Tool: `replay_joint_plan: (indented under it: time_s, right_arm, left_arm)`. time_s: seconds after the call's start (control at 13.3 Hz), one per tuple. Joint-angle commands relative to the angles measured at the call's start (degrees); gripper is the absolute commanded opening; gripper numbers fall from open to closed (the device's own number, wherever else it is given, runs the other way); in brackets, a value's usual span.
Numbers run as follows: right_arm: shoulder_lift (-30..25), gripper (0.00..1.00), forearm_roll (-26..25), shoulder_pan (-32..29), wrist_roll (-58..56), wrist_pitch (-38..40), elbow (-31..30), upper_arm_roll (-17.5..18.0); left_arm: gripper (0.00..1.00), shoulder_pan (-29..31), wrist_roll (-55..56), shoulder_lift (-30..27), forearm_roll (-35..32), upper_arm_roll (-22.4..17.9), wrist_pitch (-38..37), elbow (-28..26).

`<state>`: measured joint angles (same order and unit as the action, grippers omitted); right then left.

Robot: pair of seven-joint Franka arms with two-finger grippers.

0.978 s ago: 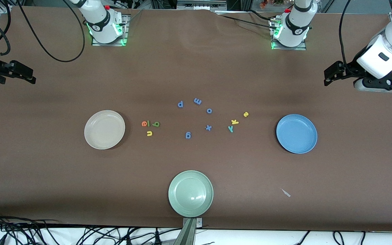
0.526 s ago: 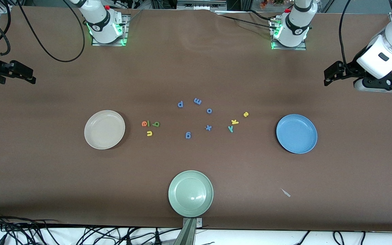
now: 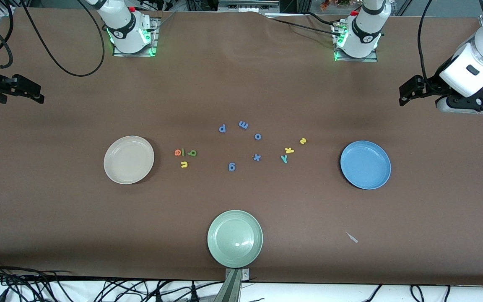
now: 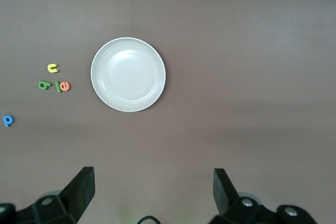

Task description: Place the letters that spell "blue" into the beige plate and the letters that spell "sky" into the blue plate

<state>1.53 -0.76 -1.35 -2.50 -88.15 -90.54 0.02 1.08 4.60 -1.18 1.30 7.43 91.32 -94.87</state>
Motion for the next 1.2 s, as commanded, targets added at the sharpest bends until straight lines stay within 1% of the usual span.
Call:
replay_joint_plan:
  time_s: [0.0, 0.83, 1.13]
  right_arm:
    - [0.67, 1.0, 0.94, -0.23, -0.58, 0.97, 1.68, -0.02]
    - [0.67, 1.0, 1.02, -0.23, -0.49, 0.88, 1.68, -0.02]
    - [0.67, 1.0, 0.94, -0.23, -0.49, 1.14, 1.68, -0.02]
  left_arm:
    - [1.0, -0.03, 0.06, 0.56, 0.54, -0.13, -1.23, 1.61]
    - [1.0, -0.12, -0.03, 0.56, 0.54, -0.05, -1.15, 1.7]
    - [1.0, -0.47, -1.96, 1.0, 0.54, -0.05, -1.15, 1.88]
